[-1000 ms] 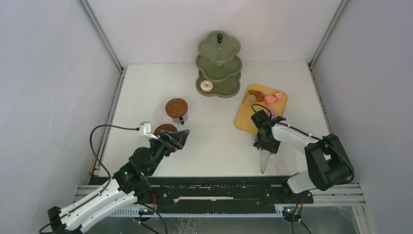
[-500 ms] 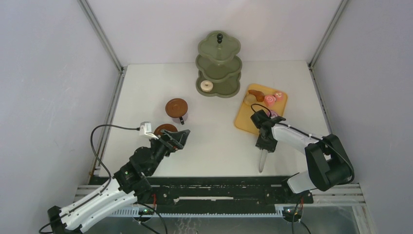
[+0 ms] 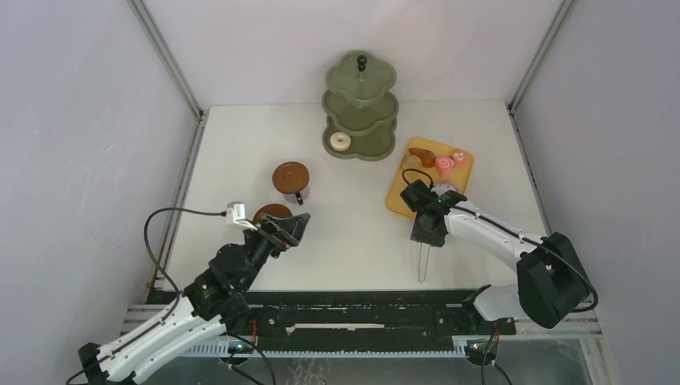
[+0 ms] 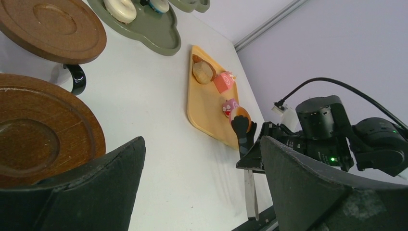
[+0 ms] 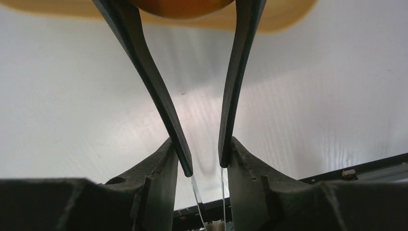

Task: Serve the afternoon tea
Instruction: Place the desert on the desert table.

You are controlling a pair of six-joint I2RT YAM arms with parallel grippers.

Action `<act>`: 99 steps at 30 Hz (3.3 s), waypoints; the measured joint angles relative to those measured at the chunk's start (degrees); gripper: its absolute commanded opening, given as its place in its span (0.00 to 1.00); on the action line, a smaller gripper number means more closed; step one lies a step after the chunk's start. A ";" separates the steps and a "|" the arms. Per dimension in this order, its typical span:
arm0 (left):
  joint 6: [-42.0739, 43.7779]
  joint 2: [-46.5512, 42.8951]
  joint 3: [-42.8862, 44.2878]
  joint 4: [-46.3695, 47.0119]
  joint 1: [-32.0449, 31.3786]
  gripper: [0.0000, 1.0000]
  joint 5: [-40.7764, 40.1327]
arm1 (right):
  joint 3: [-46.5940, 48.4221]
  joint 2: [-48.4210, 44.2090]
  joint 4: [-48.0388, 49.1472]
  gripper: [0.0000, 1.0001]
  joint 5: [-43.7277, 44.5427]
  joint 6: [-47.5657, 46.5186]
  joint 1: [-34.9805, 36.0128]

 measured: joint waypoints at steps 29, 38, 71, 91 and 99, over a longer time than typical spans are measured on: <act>1.64 -0.42 0.17 -5.03 0.00 0.94 -3.15 | 46.21 38.53 0.48 0.43 -8.63 -6.95 3.15; 2.03 -0.39 0.17 -5.40 0.00 0.94 -3.50 | 55.82 45.27 -1.16 0.43 -9.64 -9.46 -0.22; 1.99 -0.70 0.28 -10.14 0.00 0.93 -4.59 | 77.50 60.81 -5.84 0.61 -11.15 -13.79 -5.57; 1.49 -0.68 0.28 -10.40 0.00 0.91 -4.33 | 73.64 59.76 -2.27 0.62 -10.36 -14.23 -5.46; 1.40 -0.70 0.28 -10.43 0.00 0.91 -4.28 | 73.64 59.76 -2.12 0.58 -9.18 -14.19 -4.79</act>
